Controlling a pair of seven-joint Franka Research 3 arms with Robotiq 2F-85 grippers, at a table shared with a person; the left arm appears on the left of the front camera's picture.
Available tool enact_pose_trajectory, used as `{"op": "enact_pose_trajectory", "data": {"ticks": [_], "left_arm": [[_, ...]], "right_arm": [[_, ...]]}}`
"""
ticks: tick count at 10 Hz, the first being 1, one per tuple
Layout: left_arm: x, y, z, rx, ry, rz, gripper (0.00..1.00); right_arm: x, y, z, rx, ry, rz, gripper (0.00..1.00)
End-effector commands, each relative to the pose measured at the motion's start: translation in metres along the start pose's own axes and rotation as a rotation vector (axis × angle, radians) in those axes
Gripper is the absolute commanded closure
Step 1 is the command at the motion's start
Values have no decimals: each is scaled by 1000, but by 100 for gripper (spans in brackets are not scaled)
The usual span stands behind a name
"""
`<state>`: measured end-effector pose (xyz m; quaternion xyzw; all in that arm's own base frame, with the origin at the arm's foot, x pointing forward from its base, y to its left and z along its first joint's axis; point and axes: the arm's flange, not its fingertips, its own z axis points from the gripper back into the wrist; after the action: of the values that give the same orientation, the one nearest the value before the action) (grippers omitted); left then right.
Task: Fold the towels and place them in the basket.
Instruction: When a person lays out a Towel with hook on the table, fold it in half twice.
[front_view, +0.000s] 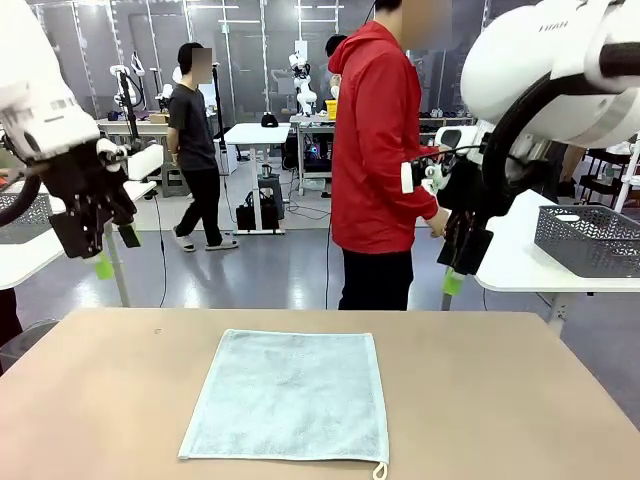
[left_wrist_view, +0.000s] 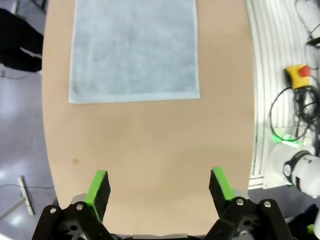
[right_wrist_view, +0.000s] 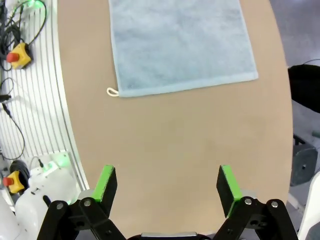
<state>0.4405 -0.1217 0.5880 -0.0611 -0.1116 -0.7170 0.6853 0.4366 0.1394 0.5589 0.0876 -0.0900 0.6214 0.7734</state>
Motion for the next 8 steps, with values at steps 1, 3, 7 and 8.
{"op": "enact_pose_trajectory", "data": {"ticks": [1,3,7,8], "left_arm": [[-3,-9,-14,76,25,-6,0],[0,0,0,0,0,0,0],[0,0,0,0,0,0,0],[-1,-1,-5,18,-4,-8,0]], "right_arm": [[4,-6,-3,-2,0,-14,0],[0,0,0,0,0,0,0],[0,0,0,0,0,0,0],[-1,-1,-2,6,-8,4,0]]}}
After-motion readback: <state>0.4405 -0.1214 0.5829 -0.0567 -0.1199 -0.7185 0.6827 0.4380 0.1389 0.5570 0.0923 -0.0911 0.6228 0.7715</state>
